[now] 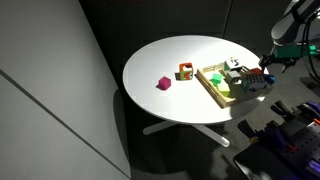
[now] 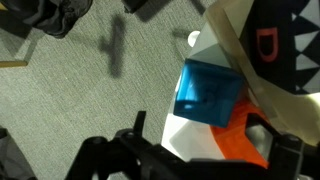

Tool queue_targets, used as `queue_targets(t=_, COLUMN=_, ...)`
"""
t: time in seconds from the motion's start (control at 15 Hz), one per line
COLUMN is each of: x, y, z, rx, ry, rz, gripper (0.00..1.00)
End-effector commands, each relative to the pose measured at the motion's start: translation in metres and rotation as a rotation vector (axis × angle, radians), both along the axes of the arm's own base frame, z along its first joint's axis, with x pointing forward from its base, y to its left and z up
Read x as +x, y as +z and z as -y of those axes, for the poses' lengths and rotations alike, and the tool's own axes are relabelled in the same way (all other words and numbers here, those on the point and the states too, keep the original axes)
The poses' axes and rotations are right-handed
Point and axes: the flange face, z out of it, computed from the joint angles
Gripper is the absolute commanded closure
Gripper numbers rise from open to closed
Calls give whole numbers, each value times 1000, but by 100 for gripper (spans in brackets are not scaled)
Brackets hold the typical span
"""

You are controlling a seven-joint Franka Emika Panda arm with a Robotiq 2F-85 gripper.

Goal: Pick up the blue block and put it in the wooden tray

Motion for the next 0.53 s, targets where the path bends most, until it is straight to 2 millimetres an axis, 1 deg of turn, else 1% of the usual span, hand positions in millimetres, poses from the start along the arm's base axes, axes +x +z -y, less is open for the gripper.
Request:
queue_targets(t=0.0, x=0, y=-4, z=-6, rx=-8, ry=-32, rz=24, gripper=0)
queue_targets(t=0.47, x=6, y=-15, z=-13, rx=-12, ry=-47, rz=77, gripper=0)
